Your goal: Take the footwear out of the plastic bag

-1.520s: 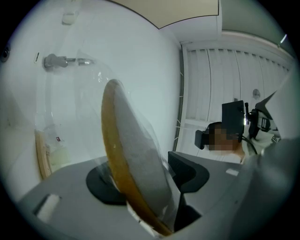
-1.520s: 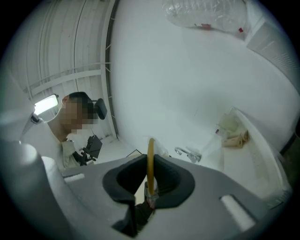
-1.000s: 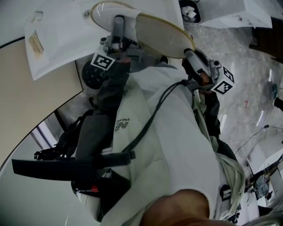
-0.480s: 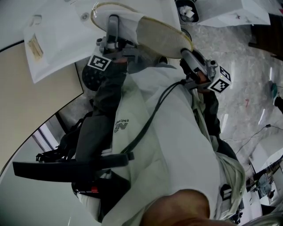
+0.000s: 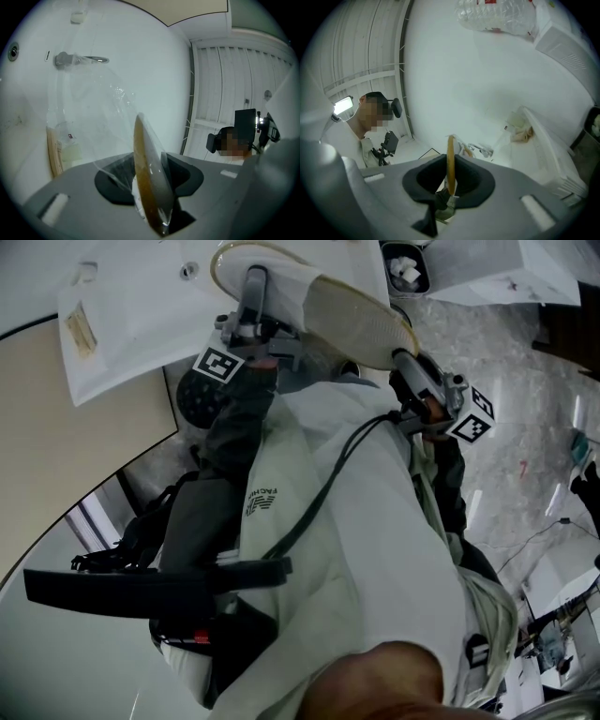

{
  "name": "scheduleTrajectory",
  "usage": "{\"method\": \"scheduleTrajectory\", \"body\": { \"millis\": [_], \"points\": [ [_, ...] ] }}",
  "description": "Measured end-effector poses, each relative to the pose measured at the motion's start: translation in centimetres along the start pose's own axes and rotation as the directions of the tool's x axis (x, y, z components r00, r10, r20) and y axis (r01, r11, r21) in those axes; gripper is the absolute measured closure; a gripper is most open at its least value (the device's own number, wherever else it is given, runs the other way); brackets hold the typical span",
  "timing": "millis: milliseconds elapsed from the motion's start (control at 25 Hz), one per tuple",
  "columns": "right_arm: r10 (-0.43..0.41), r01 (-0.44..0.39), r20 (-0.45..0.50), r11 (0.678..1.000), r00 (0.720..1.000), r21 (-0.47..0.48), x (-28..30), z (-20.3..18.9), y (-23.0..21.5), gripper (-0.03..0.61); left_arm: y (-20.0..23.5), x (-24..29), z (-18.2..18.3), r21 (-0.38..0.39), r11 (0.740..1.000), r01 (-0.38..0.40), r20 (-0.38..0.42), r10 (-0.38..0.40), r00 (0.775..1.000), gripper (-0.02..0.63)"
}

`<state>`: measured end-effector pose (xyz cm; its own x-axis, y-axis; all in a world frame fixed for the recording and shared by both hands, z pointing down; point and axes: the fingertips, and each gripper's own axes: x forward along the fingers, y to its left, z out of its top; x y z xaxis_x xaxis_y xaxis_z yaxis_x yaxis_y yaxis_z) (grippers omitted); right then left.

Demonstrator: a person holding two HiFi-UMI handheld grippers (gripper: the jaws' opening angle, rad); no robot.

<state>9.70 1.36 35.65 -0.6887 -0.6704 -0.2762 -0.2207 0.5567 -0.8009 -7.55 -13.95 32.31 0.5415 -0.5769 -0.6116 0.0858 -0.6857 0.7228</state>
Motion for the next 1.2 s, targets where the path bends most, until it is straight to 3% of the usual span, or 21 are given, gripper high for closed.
{"method": "scheduleTrajectory", "body": {
  "millis": [240,640,840,1200],
  "points": [
    [0.004,-0.004,-0.006,1.0,1.0,-0.007,-0.4,0.2,-0.1,0.531,0.3,-0.5,1.3,-0.023,1.0,0.003,0.055,-0.002,0.999,0.491],
    [-0.015,0.015,0.019,1.0,1.0,-0.01,-1.9,0.4,-0.3,0.531,0.8,-0.1,-0.1,-0.031,1.0,-0.004,0.008,0.005,1.0,0.491],
    [-0.016,0.015,0.025,1.0,1.0,0.008,-1.6,-0.2,-0.8,0.531,2.7,-1.5,-0.4,-0.037,0.997,-0.069,-0.024,0.068,0.997,0.491],
    [-0.029,0.029,-0.002,1.0,1.0,-0.003,-1.8,-0.3,-1.1,0.531,3.2,-2.6,0.0,-0.007,0.996,-0.091,-0.023,0.091,0.996,0.492]
  ]
}}
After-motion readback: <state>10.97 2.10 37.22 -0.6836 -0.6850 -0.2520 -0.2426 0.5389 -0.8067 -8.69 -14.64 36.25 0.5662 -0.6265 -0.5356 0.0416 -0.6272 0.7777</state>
